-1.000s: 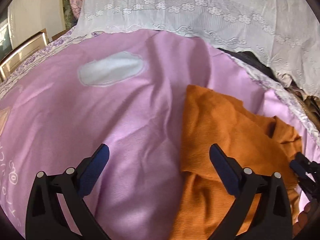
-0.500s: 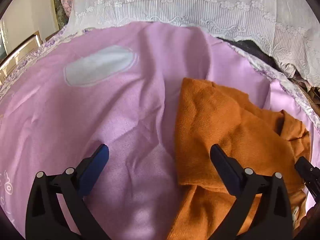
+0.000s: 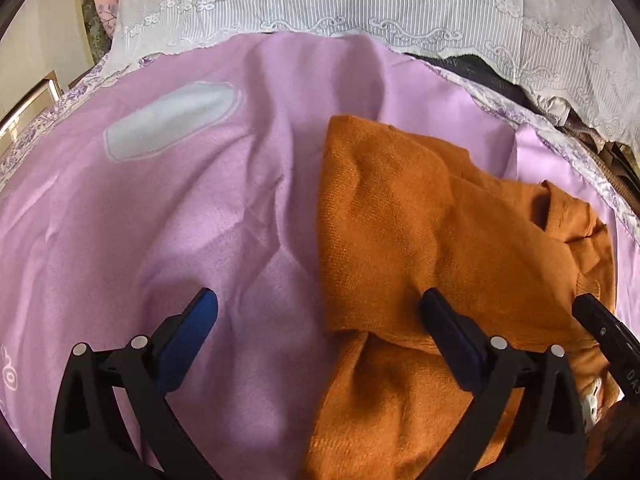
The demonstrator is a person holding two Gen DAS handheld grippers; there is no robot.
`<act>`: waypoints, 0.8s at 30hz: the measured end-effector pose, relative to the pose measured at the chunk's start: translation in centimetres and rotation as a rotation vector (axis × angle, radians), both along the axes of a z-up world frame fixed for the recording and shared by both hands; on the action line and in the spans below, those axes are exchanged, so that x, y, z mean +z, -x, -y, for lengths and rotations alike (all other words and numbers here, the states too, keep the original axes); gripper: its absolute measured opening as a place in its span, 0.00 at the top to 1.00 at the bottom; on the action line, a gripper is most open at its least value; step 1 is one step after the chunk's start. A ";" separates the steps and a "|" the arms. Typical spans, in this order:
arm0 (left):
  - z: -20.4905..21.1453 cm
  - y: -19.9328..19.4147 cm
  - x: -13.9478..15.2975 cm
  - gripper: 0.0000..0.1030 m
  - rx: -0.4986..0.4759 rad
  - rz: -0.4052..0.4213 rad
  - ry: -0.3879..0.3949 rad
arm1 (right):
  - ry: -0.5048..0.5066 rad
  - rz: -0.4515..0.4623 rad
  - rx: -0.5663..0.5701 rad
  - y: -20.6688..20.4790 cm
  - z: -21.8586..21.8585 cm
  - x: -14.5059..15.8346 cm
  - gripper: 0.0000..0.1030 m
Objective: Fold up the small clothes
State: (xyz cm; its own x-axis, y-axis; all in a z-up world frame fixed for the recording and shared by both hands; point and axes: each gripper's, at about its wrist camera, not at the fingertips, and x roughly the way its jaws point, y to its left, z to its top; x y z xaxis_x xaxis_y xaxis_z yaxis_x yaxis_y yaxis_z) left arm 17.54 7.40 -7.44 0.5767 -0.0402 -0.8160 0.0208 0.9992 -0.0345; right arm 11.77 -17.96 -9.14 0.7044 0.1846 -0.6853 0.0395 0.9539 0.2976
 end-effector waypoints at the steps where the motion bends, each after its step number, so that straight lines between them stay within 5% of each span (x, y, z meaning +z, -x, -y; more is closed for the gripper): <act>1: -0.1 0.7 0.3 0.04 0.006 0.019 -0.009 | 0.007 0.015 -0.008 0.6 0.0 0.4 0.60; 8: 0.2 4.1 -0.6 0.04 -0.058 -0.048 -0.079 | 0.142 -0.040 -0.012 2.5 -0.8 -0.1 0.50; 12: -1.0 7.5 0.0 0.04 -0.062 -0.051 -0.048 | 0.021 -0.010 -0.001 5.5 0.0 1.4 0.45; 19: -1.4 12.9 0.1 0.04 -0.120 -0.053 -0.044 | 0.052 -0.026 -0.007 10.0 0.5 1.5 0.44; 24: -2.1 15.2 -0.2 0.04 -0.154 -0.077 0.021 | -0.033 -0.030 -0.038 12.6 2.7 1.3 0.44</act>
